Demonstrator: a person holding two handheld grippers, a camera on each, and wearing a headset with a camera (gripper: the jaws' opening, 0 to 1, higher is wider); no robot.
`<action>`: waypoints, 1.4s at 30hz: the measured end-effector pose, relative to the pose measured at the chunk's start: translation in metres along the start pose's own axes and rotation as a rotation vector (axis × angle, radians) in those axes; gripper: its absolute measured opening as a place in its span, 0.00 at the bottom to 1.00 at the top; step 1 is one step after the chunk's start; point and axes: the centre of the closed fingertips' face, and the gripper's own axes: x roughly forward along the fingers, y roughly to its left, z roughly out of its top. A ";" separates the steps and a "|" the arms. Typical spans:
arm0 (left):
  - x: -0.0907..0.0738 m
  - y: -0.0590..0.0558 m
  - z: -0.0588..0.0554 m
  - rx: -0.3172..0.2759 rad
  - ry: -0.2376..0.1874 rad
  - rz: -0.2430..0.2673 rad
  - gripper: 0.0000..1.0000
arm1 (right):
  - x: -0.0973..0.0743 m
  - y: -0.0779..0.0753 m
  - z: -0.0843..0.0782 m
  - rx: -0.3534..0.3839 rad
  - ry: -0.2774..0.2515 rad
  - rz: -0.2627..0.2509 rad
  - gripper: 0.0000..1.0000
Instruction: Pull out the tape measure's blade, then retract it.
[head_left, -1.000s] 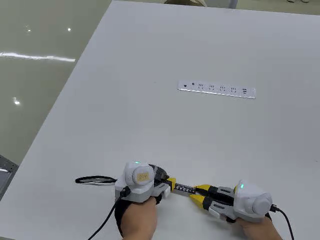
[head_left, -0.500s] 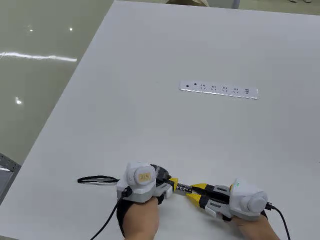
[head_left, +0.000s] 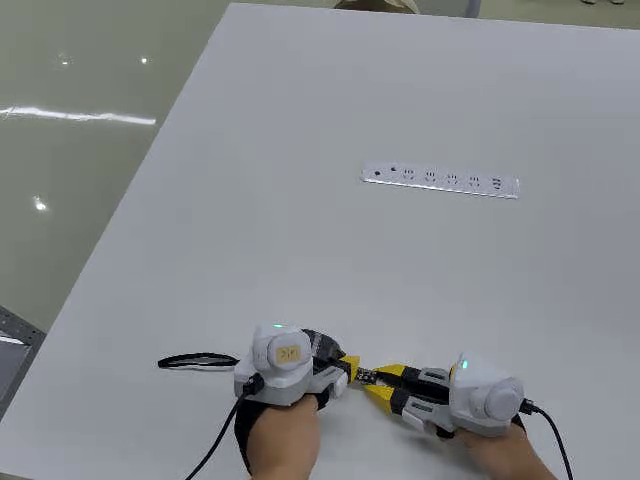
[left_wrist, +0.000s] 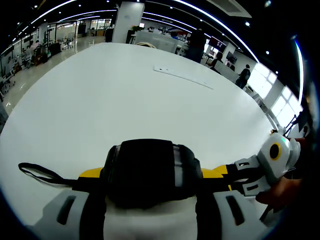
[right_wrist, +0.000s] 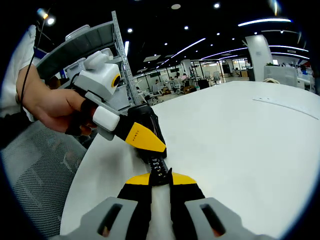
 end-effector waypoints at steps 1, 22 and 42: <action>0.000 0.000 0.000 -0.002 0.000 -0.001 0.71 | 0.002 0.000 -0.001 -0.001 0.000 0.002 0.12; 0.000 0.000 0.001 -0.025 -0.001 -0.015 0.71 | 0.027 0.005 0.006 -0.014 0.008 0.026 0.12; -0.001 -0.001 0.002 -0.009 0.005 -0.028 0.72 | 0.027 0.005 0.006 -0.006 0.011 0.020 0.14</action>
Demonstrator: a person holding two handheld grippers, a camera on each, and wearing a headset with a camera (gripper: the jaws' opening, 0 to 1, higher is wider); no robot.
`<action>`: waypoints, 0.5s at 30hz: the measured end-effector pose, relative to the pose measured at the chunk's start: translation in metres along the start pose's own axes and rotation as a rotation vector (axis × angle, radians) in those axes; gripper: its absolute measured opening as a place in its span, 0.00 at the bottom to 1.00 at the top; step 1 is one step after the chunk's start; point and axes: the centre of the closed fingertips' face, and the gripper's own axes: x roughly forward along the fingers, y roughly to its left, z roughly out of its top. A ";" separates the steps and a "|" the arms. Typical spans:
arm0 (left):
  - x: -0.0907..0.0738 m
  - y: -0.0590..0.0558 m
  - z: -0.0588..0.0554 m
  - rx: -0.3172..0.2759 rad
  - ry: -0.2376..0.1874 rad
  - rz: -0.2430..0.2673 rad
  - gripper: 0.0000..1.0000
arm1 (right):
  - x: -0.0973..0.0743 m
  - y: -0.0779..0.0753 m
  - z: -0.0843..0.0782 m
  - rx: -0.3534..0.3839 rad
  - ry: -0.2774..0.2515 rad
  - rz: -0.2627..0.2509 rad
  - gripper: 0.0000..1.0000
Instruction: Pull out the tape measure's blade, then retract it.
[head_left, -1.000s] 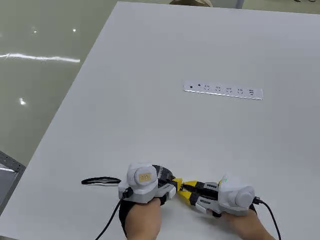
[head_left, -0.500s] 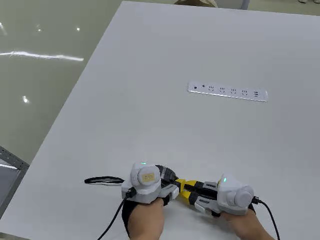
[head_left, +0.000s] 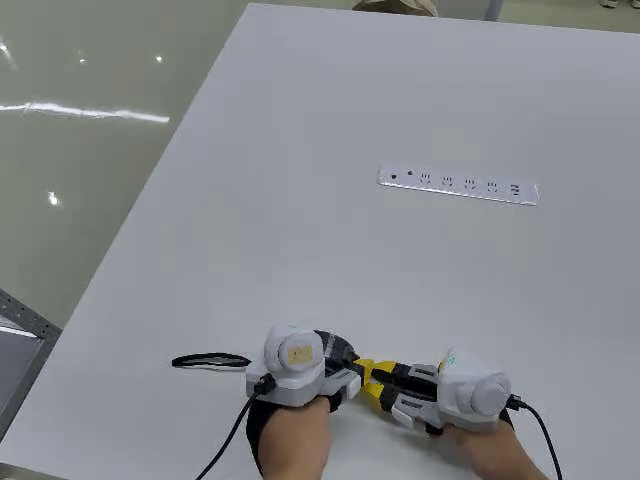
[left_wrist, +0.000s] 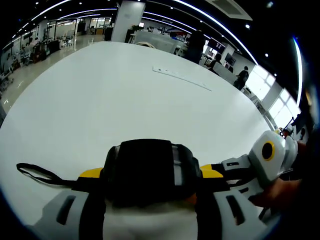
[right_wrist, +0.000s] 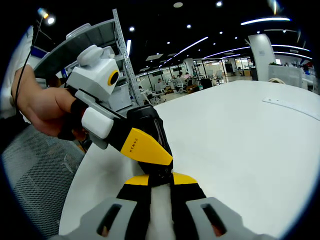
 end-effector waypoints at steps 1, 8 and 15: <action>0.000 0.000 0.000 0.006 0.003 -0.001 0.72 | 0.000 0.000 0.000 0.000 0.000 -0.001 0.14; 0.000 -0.001 -0.001 0.054 0.014 -0.015 0.72 | -0.002 0.001 0.001 0.009 -0.001 0.004 0.17; -0.003 -0.001 0.003 0.084 0.003 -0.027 0.74 | -0.003 0.003 0.001 0.013 -0.004 0.002 0.23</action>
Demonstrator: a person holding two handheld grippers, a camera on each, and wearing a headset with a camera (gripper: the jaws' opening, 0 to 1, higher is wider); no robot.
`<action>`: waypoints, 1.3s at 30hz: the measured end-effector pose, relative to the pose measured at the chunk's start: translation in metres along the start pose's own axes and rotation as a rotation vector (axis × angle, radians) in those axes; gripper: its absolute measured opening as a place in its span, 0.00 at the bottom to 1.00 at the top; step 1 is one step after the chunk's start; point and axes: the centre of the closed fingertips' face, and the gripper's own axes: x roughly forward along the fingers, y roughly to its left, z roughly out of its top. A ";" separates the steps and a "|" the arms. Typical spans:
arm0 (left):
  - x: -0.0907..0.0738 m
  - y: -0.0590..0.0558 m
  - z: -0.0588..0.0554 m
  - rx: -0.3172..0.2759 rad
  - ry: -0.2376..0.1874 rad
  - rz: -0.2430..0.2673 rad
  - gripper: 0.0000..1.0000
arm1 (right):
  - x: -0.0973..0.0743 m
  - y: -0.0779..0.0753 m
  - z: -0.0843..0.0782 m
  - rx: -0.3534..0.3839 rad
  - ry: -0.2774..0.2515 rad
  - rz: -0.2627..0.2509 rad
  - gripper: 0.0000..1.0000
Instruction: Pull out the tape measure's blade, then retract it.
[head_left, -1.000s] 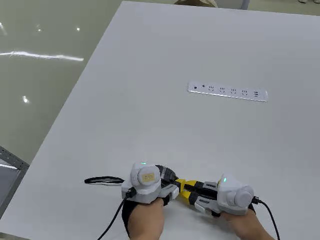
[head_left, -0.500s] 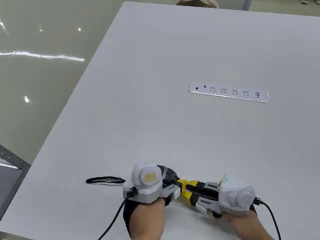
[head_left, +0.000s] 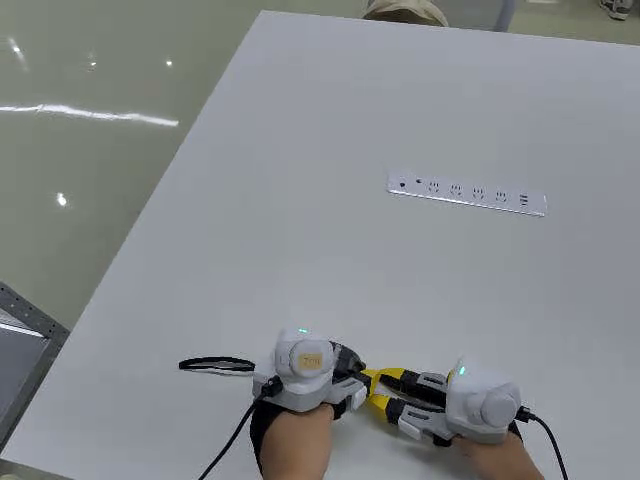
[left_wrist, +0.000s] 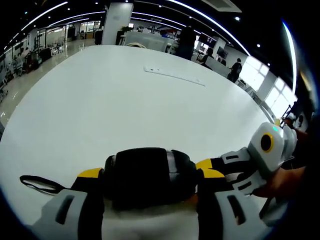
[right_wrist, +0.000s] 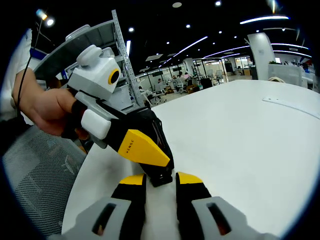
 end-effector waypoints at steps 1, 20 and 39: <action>-0.001 0.001 0.000 0.003 0.000 0.001 0.74 | 0.000 0.000 0.000 0.003 -0.001 -0.003 0.24; -0.016 0.000 -0.003 0.009 -0.019 -0.038 0.79 | -0.033 -0.001 0.002 0.042 -0.038 -0.092 0.32; -0.038 0.009 -0.007 0.077 -0.035 -0.105 0.79 | -0.061 0.009 0.003 0.064 -0.077 -0.174 0.36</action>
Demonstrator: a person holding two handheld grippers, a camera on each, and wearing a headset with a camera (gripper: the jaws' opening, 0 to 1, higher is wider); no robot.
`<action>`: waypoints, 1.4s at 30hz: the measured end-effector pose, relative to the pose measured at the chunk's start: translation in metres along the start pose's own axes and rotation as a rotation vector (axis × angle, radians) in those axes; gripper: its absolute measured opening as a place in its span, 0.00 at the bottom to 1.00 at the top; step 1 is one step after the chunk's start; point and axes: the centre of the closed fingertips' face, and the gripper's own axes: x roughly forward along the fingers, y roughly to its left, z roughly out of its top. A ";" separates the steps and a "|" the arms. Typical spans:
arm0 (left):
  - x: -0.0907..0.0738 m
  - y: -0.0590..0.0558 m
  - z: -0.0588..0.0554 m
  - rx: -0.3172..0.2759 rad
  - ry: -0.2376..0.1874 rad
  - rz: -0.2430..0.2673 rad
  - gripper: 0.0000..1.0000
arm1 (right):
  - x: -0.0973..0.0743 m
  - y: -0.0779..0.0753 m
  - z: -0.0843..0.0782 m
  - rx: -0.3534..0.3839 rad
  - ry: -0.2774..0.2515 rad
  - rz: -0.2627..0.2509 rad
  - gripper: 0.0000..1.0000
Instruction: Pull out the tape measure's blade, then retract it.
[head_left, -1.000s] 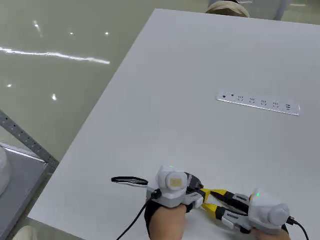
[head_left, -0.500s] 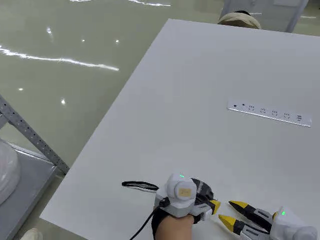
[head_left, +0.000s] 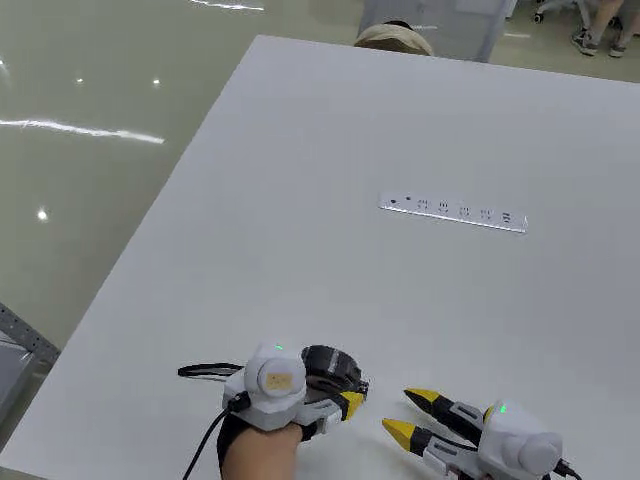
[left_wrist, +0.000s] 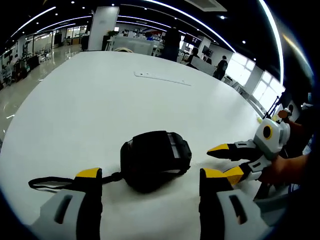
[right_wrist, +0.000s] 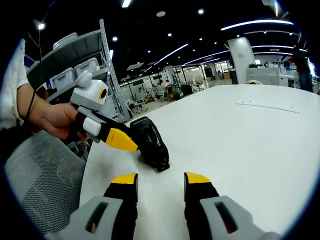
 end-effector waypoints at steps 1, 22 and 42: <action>-0.001 0.001 -0.002 -0.002 0.003 -0.003 0.79 | -0.002 0.000 0.001 0.001 -0.005 -0.005 0.36; -0.016 0.011 -0.014 0.074 0.023 -0.068 0.78 | -0.032 0.003 0.003 -0.006 -0.010 -0.063 0.40; -0.043 0.026 -0.021 0.135 0.027 -0.172 0.77 | -0.061 0.007 -0.005 -0.011 0.004 -0.105 0.42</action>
